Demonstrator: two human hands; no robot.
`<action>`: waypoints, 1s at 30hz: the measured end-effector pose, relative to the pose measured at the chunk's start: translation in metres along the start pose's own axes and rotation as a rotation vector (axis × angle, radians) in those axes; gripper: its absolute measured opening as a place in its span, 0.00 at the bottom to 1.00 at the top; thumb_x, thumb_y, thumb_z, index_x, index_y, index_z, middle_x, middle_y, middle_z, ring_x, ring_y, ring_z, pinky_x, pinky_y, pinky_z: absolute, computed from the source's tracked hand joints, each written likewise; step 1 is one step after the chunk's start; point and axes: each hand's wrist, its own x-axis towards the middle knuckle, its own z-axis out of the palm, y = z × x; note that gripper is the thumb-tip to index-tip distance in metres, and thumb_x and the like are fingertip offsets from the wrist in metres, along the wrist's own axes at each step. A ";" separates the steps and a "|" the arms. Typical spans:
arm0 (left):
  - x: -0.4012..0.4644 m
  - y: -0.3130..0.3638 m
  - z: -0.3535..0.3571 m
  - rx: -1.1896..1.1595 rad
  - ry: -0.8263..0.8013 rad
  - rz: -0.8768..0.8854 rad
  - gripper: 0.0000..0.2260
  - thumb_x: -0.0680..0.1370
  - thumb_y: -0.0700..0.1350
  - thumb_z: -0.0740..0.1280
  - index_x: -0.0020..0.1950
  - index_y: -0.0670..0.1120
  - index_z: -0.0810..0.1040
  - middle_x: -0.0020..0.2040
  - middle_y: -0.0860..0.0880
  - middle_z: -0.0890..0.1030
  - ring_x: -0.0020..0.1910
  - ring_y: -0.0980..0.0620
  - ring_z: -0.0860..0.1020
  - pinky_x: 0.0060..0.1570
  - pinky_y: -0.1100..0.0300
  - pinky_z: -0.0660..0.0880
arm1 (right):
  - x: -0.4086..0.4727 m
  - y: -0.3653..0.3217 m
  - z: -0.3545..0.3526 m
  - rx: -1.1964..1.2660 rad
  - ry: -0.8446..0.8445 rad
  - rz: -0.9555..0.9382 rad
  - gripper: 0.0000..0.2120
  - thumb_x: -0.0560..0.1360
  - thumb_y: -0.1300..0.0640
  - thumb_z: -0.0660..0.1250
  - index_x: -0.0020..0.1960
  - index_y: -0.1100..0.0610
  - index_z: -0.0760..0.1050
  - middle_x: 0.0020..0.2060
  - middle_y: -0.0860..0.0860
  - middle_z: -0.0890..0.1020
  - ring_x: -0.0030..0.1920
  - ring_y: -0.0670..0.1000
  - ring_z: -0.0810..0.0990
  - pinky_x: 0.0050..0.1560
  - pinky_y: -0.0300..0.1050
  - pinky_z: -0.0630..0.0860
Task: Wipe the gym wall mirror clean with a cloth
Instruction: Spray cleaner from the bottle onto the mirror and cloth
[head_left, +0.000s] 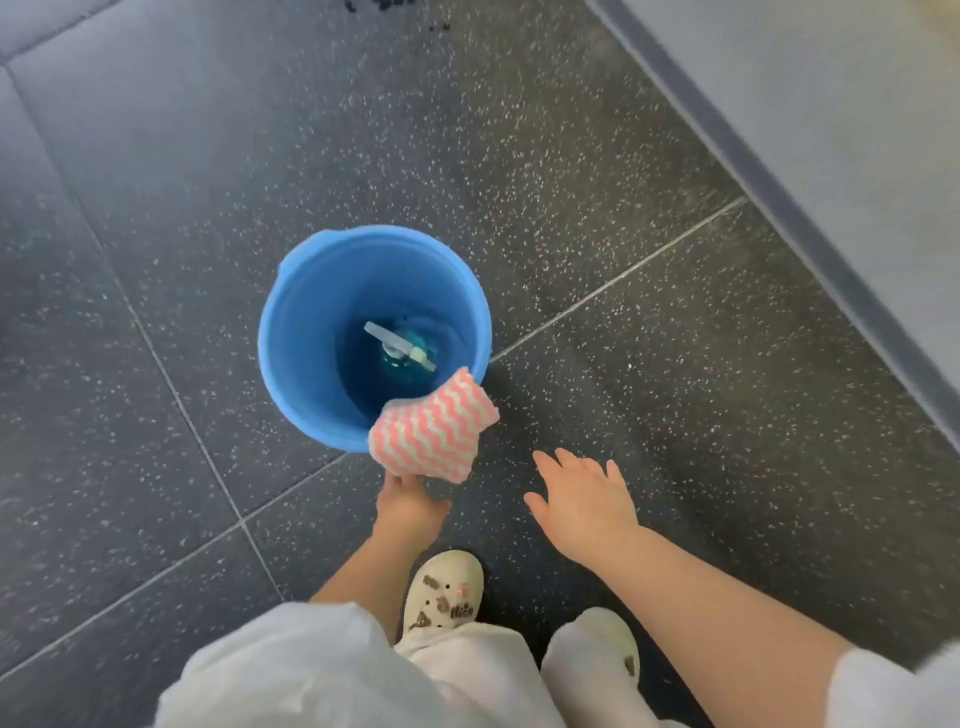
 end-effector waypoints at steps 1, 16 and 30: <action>0.009 0.000 0.005 -0.024 0.045 0.012 0.30 0.78 0.48 0.67 0.75 0.46 0.59 0.72 0.45 0.64 0.66 0.43 0.70 0.64 0.51 0.71 | 0.006 0.003 0.007 0.020 -0.001 0.003 0.27 0.83 0.44 0.51 0.79 0.50 0.50 0.77 0.51 0.56 0.76 0.55 0.57 0.75 0.57 0.49; 0.064 0.012 0.055 -0.112 -0.043 0.045 0.10 0.81 0.41 0.59 0.58 0.45 0.77 0.51 0.46 0.75 0.46 0.49 0.74 0.46 0.56 0.73 | 0.057 0.031 0.067 0.138 0.037 0.050 0.23 0.83 0.46 0.52 0.76 0.52 0.58 0.72 0.51 0.66 0.69 0.55 0.67 0.71 0.52 0.61; -0.256 0.190 -0.087 -0.142 -0.176 0.674 0.19 0.74 0.44 0.71 0.63 0.47 0.70 0.50 0.55 0.76 0.43 0.61 0.73 0.34 0.75 0.68 | -0.219 0.058 -0.129 0.402 0.330 0.120 0.19 0.79 0.53 0.62 0.70 0.50 0.68 0.66 0.48 0.72 0.64 0.52 0.74 0.61 0.50 0.72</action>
